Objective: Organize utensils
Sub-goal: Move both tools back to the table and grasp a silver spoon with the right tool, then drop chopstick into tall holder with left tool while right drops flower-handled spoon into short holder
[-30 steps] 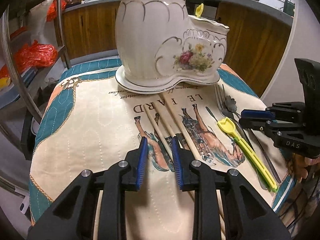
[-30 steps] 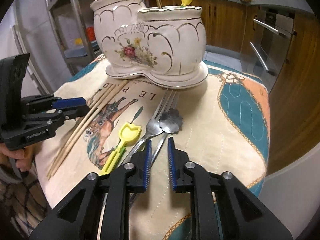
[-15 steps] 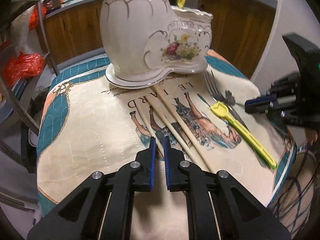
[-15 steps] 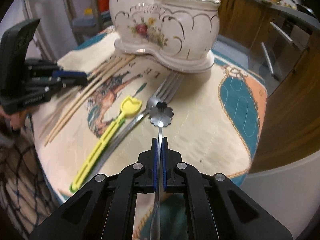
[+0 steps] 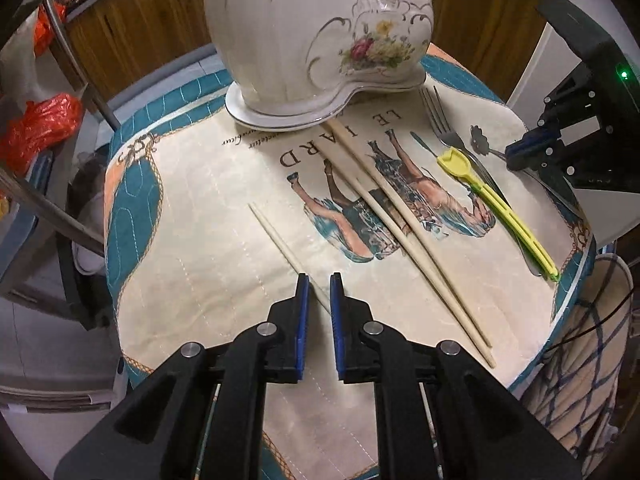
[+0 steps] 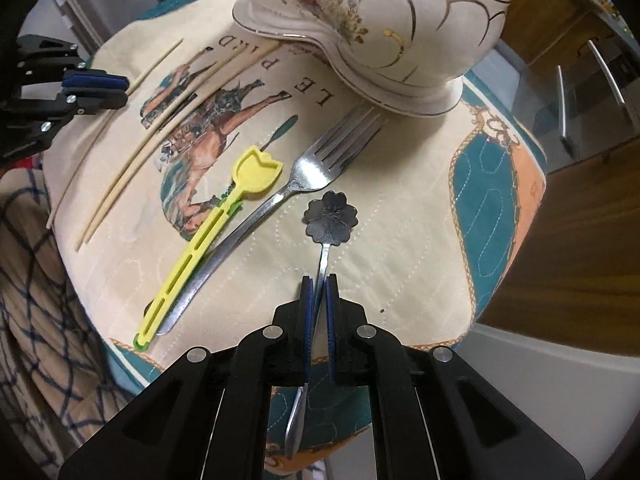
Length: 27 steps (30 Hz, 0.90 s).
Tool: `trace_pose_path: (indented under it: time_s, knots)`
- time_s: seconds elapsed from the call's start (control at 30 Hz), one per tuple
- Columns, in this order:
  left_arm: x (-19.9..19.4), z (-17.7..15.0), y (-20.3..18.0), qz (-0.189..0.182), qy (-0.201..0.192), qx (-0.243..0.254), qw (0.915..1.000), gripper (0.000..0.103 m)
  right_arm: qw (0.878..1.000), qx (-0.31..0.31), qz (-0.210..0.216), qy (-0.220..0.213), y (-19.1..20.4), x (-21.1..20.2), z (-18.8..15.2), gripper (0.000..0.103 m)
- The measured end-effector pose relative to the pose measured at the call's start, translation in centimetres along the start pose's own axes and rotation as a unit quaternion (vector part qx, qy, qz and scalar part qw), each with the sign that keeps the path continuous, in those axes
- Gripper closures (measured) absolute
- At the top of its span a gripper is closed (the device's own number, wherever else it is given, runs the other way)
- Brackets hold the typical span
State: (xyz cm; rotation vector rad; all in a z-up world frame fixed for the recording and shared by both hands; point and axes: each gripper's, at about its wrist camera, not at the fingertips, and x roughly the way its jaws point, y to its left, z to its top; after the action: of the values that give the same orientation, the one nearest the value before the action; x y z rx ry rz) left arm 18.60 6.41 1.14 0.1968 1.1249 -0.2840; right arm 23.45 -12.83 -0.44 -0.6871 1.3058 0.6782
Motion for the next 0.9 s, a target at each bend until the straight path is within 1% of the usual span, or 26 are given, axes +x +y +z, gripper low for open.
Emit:
trace_pose_path:
  time_s: [0.1,0.13,0.17,0.3,0.33,0.37,0.4,0.47,0.6,0.67,0.77,0.9]
  knots:
    - [0.1,0.0,0.1,-0.005,0.01,-0.006,0.9999,0.091,1.0,-0.006,-0.009,0.008,0.2,0.1,0.2,0.095]
    - [0.4,0.0,0.1,-0.006,0.014,-0.007,0.9999,0.083,1.0,-0.007,-0.011,0.009,0.2,0.1,0.2,0.096]
    - [0.6,0.0,0.1,-0.005,0.02,-0.008,0.9998,0.079,1.0,-0.009,-0.013,0.01,0.3,0.1,0.3,0.096]
    - [0.8,0.1,0.0,0.002,0.031,-0.007,0.9995,0.079,1.0,-0.009,-0.012,0.007,0.8,0.0,0.5,0.096]
    - [0.8,0.2,-0.1,0.004,0.034,-0.004,0.9994,0.08,1.0,-0.009,-0.012,0.005,0.8,0.0,0.4,0.096]
    - [1.0,0.2,-0.2,0.004,0.035,0.001,0.9994,0.086,1.0,-0.007,-0.013,0.0,0.7,0.0,0.4,0.096]
    - [0.9,0.1,-0.4,0.001,0.037,0.008,0.9993,0.089,1.0,-0.004,-0.012,-0.003,0.6,0.0,0.3,0.097]
    - [0.9,0.3,-0.9,0.0,0.038,0.015,0.9992,0.098,1.0,0.005,-0.008,-0.01,0.4,0.0,0.1,0.098]
    - [0.8,0.1,-1.3,0.012,0.031,0.021,0.9992,0.099,1.0,0.016,0.0,-0.025,0.0,-0.2,-0.5,0.099]
    - [0.3,0.0,-1.3,0.015,0.018,0.023,0.9995,0.099,0.999,0.02,0.003,-0.036,-0.3,-0.4,-0.8,0.099]
    - [-1.1,-0.1,-1.2,0.014,-0.014,0.012,0.9997,0.099,0.997,0.036,0.01,-0.07,-1.2,-1.6,-1.4,0.099]
    - [-4.2,0.2,-0.4,0.002,-0.078,-0.01,0.9969,0.099,0.989,0.064,0.03,-0.133,-2.6,-3.9,-2.4,0.099]
